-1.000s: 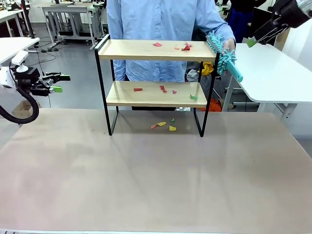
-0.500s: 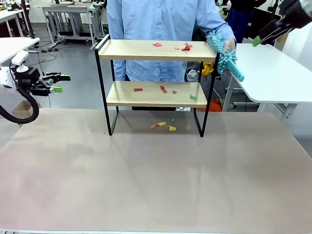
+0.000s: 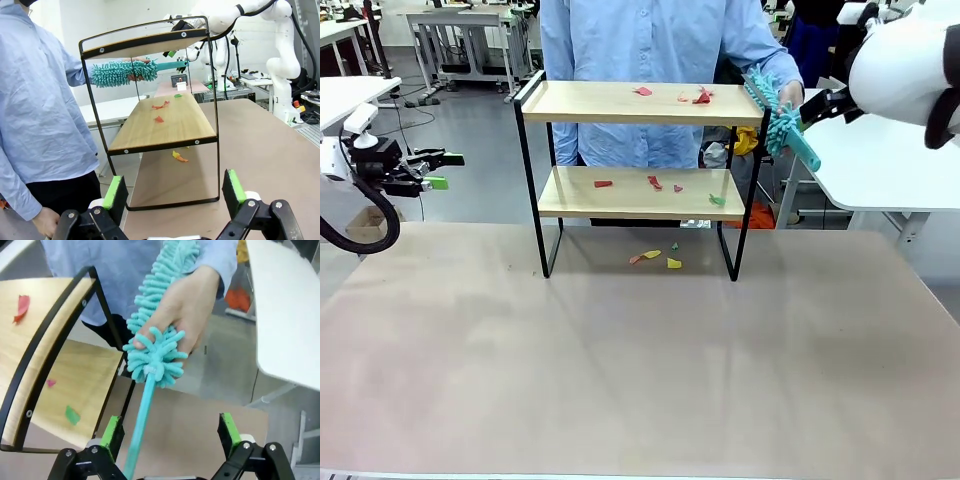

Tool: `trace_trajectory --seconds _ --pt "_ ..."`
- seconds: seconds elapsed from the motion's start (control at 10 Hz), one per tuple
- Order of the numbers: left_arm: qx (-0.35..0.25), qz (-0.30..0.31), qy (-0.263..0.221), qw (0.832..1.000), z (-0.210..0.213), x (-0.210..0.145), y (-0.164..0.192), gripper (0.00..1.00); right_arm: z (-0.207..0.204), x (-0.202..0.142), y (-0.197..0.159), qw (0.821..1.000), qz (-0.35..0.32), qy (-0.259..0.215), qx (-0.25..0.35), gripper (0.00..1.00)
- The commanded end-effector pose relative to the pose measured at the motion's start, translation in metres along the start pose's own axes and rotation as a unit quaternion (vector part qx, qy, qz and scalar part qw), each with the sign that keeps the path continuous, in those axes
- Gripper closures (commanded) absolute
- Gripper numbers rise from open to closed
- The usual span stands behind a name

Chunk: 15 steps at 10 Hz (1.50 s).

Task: Clean the shelf.
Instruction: Pick up the Duster handed by the human.

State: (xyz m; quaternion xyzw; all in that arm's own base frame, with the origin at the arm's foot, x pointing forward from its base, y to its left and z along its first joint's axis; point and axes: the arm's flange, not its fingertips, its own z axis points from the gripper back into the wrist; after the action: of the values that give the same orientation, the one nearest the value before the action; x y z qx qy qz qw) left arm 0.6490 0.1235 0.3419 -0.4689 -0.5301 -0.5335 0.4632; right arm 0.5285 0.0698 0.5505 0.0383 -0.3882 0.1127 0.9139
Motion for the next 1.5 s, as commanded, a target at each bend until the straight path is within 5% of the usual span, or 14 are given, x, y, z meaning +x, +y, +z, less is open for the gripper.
trace_trajectory --seconds 0.0,0.9,1.0,1.1,1.2,1.4 --pt "-0.004 -0.004 0.004 1.0 0.0 0.002 -0.001 0.0 0.011 0.002 0.015 1.0 -0.016 0.018 0.002 0.0" --pt "-0.004 -0.004 0.004 1.0 0.0 0.002 -0.001 0.0 -0.018 -0.003 0.028 0.996 -0.031 0.078 0.0 0.0" --pt "-0.004 -0.004 0.004 1.0 0.0 0.002 -0.001 0.0 -0.018 -0.002 0.028 0.997 -0.034 0.074 -0.002 0.46" --pt "-0.004 -0.004 0.004 1.0 0.0 0.002 -0.001 0.0 -0.017 -0.001 0.028 0.996 -0.036 0.077 -0.001 0.6" --pt "-0.004 -0.004 0.004 1.0 0.0 0.002 -0.001 0.0 -0.016 -0.001 0.027 0.996 -0.038 0.081 -0.002 1.0" --pt "-0.004 -0.004 0.004 1.0 0.0 0.002 -0.001 0.0 -0.014 -0.001 0.026 0.995 -0.044 0.091 -0.004 1.0"
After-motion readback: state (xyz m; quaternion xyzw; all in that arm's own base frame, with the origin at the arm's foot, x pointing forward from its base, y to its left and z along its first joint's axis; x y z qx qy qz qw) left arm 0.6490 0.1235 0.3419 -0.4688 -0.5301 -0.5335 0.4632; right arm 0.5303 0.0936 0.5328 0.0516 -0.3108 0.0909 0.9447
